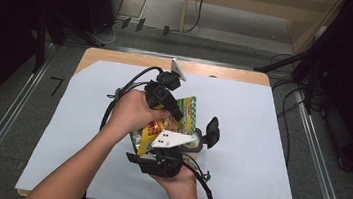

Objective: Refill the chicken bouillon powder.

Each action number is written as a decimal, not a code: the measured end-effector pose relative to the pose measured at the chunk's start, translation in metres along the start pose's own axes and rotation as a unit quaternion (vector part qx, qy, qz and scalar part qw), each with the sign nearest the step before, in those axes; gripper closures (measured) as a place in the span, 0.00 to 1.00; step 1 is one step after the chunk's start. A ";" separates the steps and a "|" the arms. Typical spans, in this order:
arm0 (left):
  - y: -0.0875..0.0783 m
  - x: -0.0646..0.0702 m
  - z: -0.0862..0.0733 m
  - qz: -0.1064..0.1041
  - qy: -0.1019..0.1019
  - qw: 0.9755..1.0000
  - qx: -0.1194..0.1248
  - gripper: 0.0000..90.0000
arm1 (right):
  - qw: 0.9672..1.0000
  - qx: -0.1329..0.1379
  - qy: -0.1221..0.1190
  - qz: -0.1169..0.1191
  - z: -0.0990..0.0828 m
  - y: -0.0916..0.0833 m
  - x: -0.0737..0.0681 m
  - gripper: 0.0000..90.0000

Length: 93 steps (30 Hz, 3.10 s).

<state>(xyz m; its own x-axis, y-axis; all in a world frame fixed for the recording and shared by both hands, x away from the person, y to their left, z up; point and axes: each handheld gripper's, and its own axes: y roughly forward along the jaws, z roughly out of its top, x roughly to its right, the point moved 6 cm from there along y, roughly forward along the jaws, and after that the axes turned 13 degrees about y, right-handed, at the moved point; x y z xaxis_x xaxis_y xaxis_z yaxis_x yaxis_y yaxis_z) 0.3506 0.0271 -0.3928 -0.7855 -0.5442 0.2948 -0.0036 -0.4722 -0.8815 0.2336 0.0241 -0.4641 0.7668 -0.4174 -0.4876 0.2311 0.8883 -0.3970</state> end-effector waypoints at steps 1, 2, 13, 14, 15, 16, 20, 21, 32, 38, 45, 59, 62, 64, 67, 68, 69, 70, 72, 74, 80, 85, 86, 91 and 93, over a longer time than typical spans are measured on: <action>0.000 0.000 0.000 0.001 0.000 1.000 0.002 0.90 | 1.000 0.000 0.000 -0.001 0.000 0.000 0.000 0.72; 0.000 0.001 0.001 0.001 0.000 1.000 0.004 0.90 | 1.000 0.001 0.001 -0.001 0.000 0.000 0.000 0.72; -0.006 0.001 -0.004 0.014 0.000 1.000 0.009 0.90 | 1.000 0.000 -0.011 0.002 0.001 0.004 -0.001 0.72; -0.006 0.001 -0.004 0.013 -0.002 1.000 0.009 0.90 | 1.000 0.000 -0.011 0.002 0.001 0.004 -0.001 0.72; -0.006 -0.001 -0.004 0.010 -0.004 1.000 0.010 0.90 | 1.000 -0.001 -0.011 0.003 0.002 0.004 -0.002 0.72; -0.007 -0.002 -0.005 0.013 -0.005 1.000 0.009 0.90 | 1.000 -0.001 -0.008 0.006 0.002 0.005 -0.002 0.72; -0.007 -0.003 -0.006 0.011 -0.006 1.000 0.013 0.90 | 1.000 -0.001 -0.006 0.008 0.002 0.007 -0.001 0.73; -0.009 -0.002 -0.005 0.011 -0.008 1.000 0.016 0.90 | 1.000 0.000 -0.006 0.010 0.003 0.008 -0.001 0.73; -0.012 -0.002 -0.001 0.006 -0.013 1.000 0.024 0.90 | 1.000 0.009 0.004 0.018 0.008 0.008 -0.001 0.73; -0.012 -0.001 0.000 0.005 -0.012 1.000 0.023 0.90 | 1.000 0.008 0.004 0.018 0.008 0.007 -0.001 0.73; -0.011 -0.004 -0.001 0.000 -0.015 1.000 0.020 0.90 | 1.000 0.006 0.008 0.018 0.008 0.007 -0.002 0.73; -0.012 -0.002 -0.003 0.004 -0.009 1.000 0.022 0.90 | 1.000 0.003 0.002 0.015 0.008 0.007 -0.002 0.73; -0.013 -0.002 -0.003 0.004 -0.010 1.000 0.024 0.90 | 1.000 0.002 -0.006 0.011 0.009 0.006 -0.002 0.73; -0.012 -0.002 -0.004 0.004 -0.010 1.000 0.022 0.90 | 1.000 0.002 -0.005 0.012 0.008 0.006 -0.002 0.73; -0.008 -0.003 -0.006 0.001 -0.013 1.000 0.021 0.90 | 1.000 -0.002 -0.004 0.010 0.004 0.008 0.000 0.73; -0.007 -0.003 -0.007 0.000 -0.012 1.000 0.021 0.90 | 1.000 -0.001 -0.005 0.007 0.003 0.008 0.000 0.73; -0.007 -0.002 -0.007 0.000 -0.012 1.000 0.021 0.90 | 1.000 -0.002 -0.006 0.006 0.002 0.008 0.000 0.73; -0.007 -0.002 -0.008 0.000 -0.011 1.000 0.021 0.90 | 1.000 -0.002 -0.007 0.007 0.002 0.008 0.000 0.73; -0.007 -0.001 -0.007 0.001 -0.011 1.000 0.021 0.90 | 1.000 -0.002 -0.007 0.007 0.002 0.008 -0.001 0.73; -0.007 0.000 -0.007 0.000 -0.009 1.000 0.021 0.90 | 1.000 0.001 -0.003 0.011 0.001 0.008 -0.001 0.74; -0.007 0.002 -0.006 -0.001 -0.007 1.000 0.020 0.90 | 1.000 0.002 -0.001 0.014 0.001 0.007 -0.001 0.74; -0.008 0.002 -0.004 -0.003 -0.007 1.000 0.020 0.89 | 1.000 0.003 -0.003 0.015 0.002 0.005 -0.002 0.74; -0.008 0.002 -0.003 -0.003 -0.007 1.000 0.017 0.89 | 1.000 0.005 -0.002 0.015 0.003 0.004 -0.001 0.74; -0.004 0.002 -0.003 -0.001 -0.006 1.000 0.009 0.89 | 1.000 0.006 0.009 0.019 0.002 0.005 0.000 0.74; -0.004 0.002 -0.003 0.000 -0.007 1.000 0.012 0.89 | 1.000 0.005 0.007 0.017 0.002 0.005 0.000 0.74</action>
<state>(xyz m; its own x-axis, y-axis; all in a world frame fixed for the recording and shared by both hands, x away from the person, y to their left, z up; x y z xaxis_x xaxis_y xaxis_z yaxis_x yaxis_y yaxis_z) 0.3469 0.0301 -0.3893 -0.7773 -0.5529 0.3001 0.0108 -0.4887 -0.8724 0.2357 0.0289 -0.4646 0.7654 -0.3893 -0.5125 0.2112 0.9041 -0.3715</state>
